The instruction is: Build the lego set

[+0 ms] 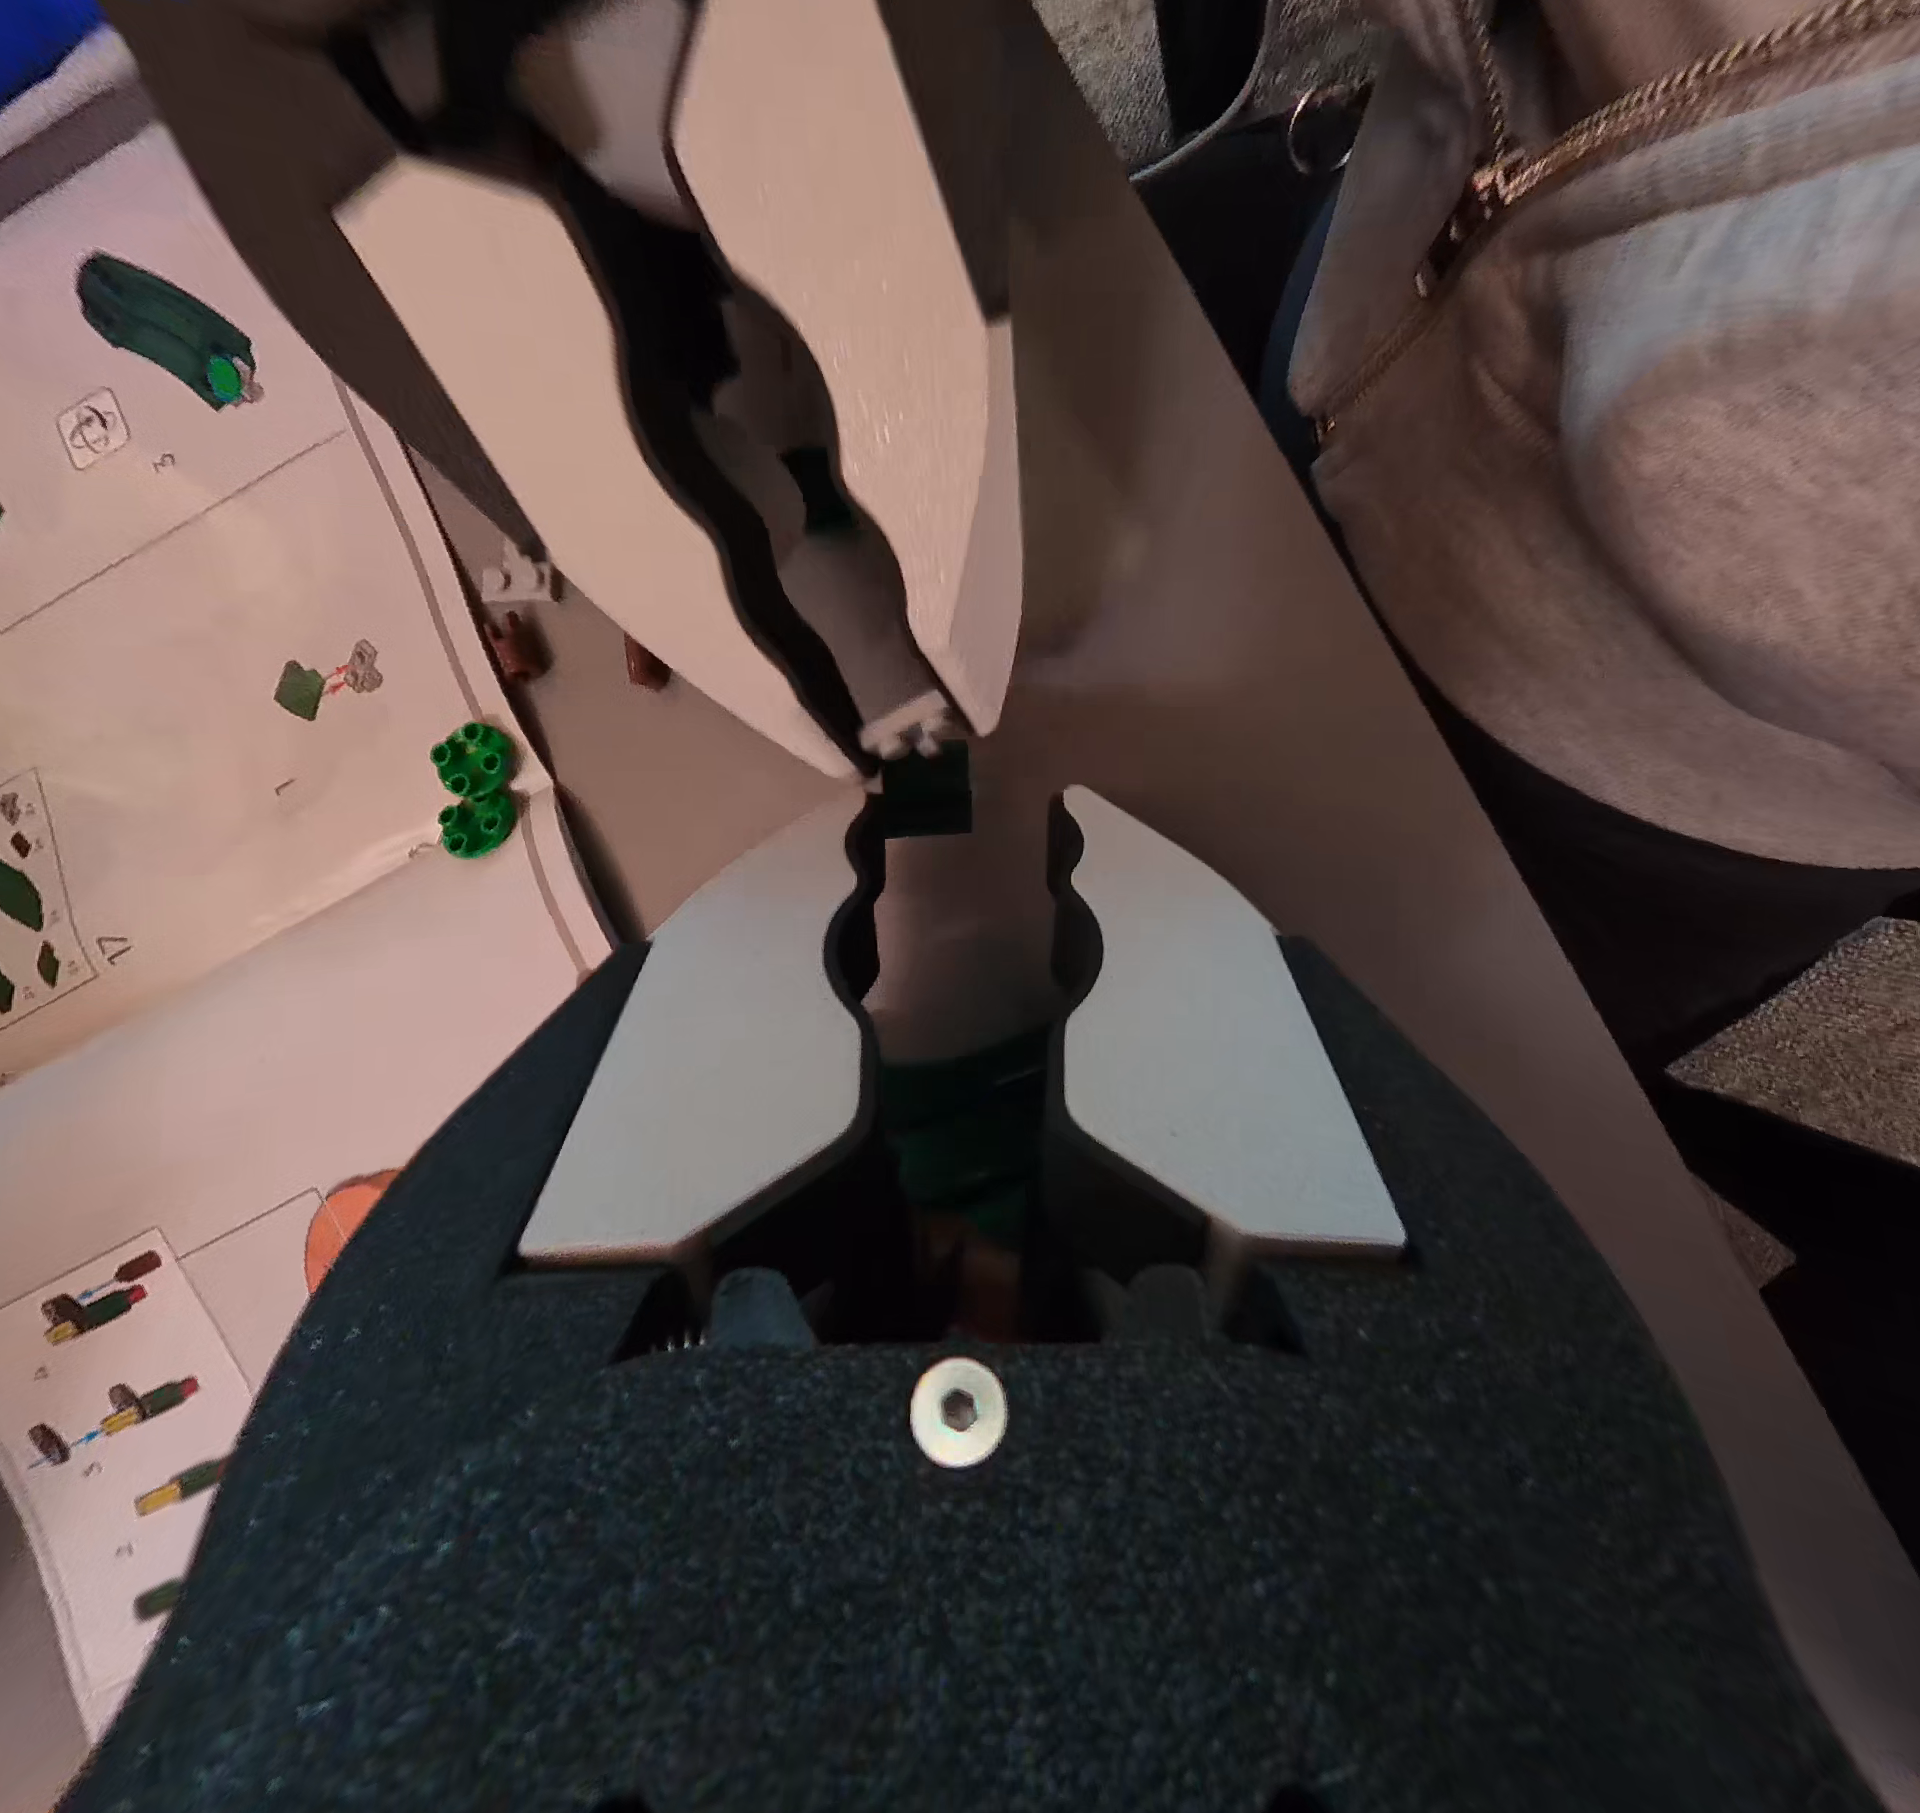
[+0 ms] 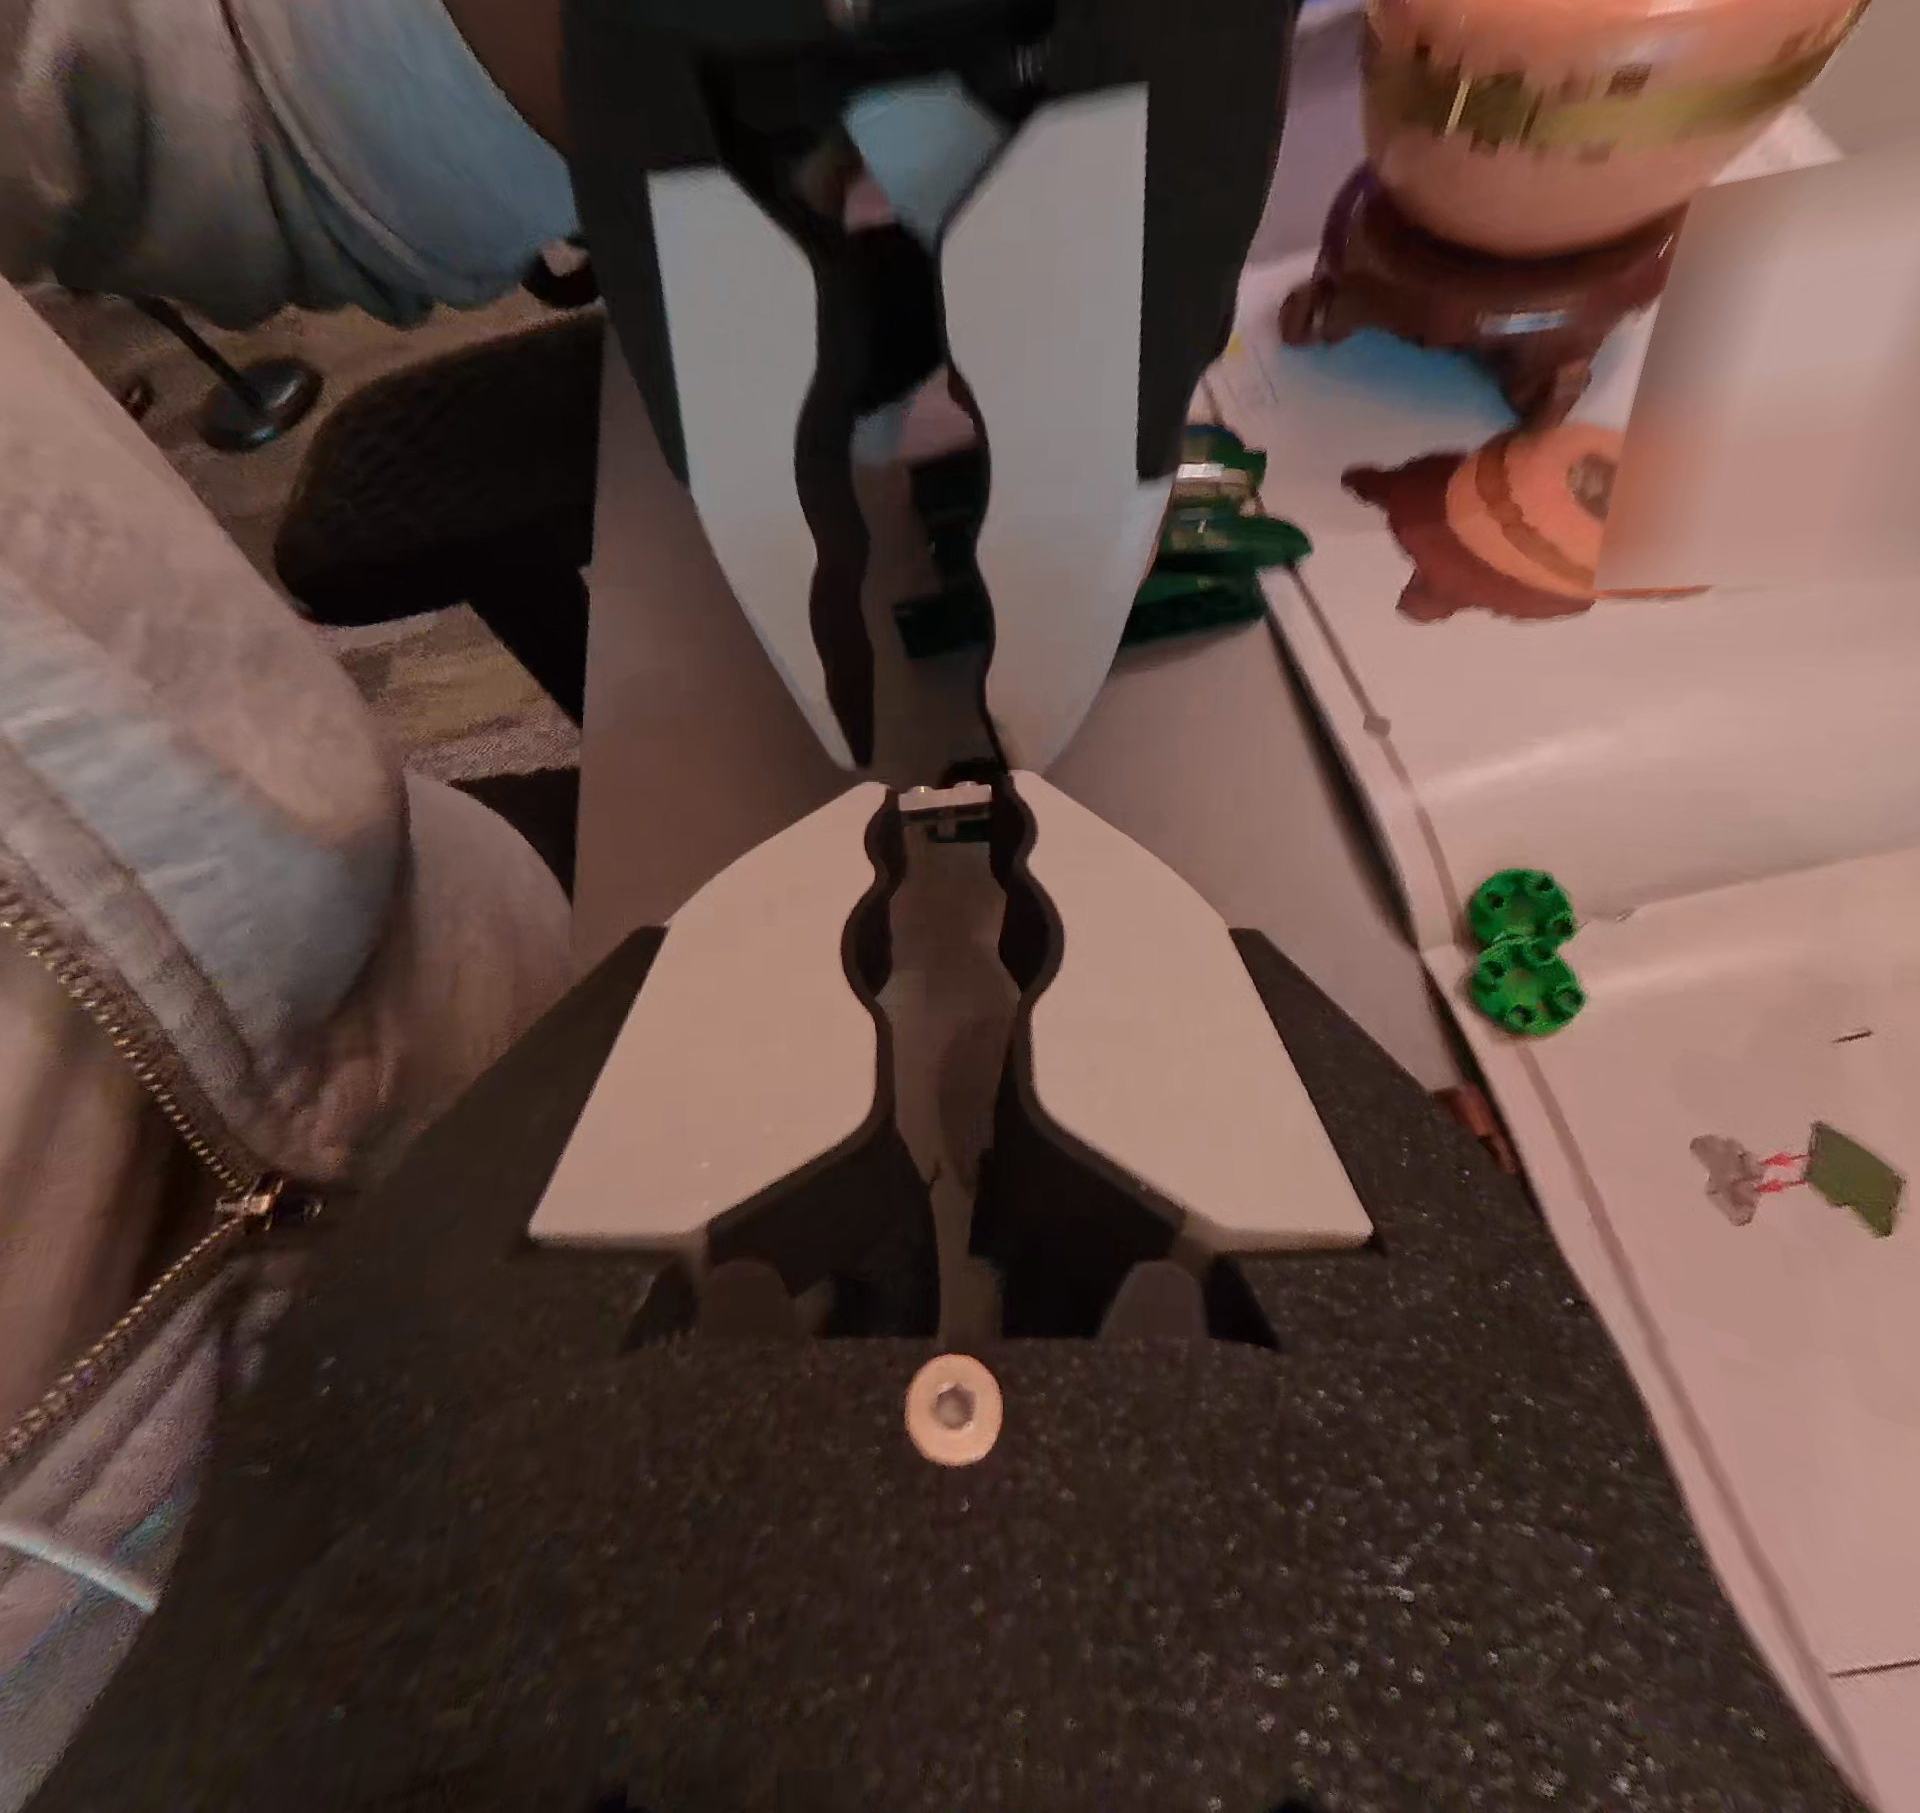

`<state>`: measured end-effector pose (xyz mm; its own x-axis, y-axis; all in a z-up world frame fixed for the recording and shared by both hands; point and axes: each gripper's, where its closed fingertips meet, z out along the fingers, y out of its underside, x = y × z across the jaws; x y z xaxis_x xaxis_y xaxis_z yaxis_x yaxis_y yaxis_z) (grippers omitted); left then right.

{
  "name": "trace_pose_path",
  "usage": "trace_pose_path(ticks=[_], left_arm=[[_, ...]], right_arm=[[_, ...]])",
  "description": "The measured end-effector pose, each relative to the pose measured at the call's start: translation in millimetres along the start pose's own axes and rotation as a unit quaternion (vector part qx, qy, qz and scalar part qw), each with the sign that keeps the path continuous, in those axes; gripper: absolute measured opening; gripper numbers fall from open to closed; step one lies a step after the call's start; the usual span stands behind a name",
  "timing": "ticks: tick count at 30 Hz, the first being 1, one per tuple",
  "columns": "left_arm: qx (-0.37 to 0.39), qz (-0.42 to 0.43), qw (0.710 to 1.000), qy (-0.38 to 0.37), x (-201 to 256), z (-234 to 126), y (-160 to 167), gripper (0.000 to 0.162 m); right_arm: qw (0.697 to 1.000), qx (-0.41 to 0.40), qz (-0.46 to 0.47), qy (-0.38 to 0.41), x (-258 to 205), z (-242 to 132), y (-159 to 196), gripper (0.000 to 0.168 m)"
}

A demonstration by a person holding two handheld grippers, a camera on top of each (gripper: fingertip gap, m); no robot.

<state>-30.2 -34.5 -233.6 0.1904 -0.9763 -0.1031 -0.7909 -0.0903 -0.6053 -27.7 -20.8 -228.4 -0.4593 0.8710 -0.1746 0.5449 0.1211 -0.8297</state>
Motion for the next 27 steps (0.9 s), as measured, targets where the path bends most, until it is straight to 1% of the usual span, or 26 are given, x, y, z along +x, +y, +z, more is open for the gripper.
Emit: trace_pose_path(ticks=[3, 6, 8, 10, 12, 15, 19, 23, 27], left_arm=[[0.022, -0.005, 1.0, -0.004, -5, -3, -4, 0.028], [0.005, -0.009, 1.0, -0.017, -8, -6, 2, 0.029], [-0.009, -0.027, 0.999, -0.039, -9, -12, 4, 0.026], [-0.014, -0.067, 0.995, -0.067, -7, -17, 0, 0.018], [-0.003, -0.101, 0.993, -0.069, 4, -12, -6, 0.014], [-0.012, -0.144, 0.987, -0.07, 12, 1, -4, 0.014], [-0.027, -0.187, 0.978, -0.093, 2, 8, 6, 0.014], [-0.028, -0.184, 0.979, -0.086, -2, 12, 9, 0.014], [-0.034, -0.166, 0.983, -0.076, -11, 17, 8, 0.015]], right_arm=[[1.0, -0.018, 0.02, -0.008, -3, 2, 12, 0.016], [1.0, 0.005, 0.026, -0.005, -3, -9, 5, 0.016], [1.0, 0.002, 0.024, 0.013, 4, -17, 4, 0.016], [0.999, -0.019, 0.014, 0.032, 13, -21, 8, 0.016], [0.999, -0.037, -0.002, 0.025, 16, -19, 9, 0.016], [0.996, -0.07, -0.041, 0.026, 28, -10, 9, 0.016], [0.987, -0.129, -0.084, 0.036, 34, -2, 19, 0.016], [0.987, -0.131, -0.083, 0.035, 22, -2, 23, 0.016], [0.99, -0.126, -0.065, 0.018, 1, -1, 27, 0.016]])
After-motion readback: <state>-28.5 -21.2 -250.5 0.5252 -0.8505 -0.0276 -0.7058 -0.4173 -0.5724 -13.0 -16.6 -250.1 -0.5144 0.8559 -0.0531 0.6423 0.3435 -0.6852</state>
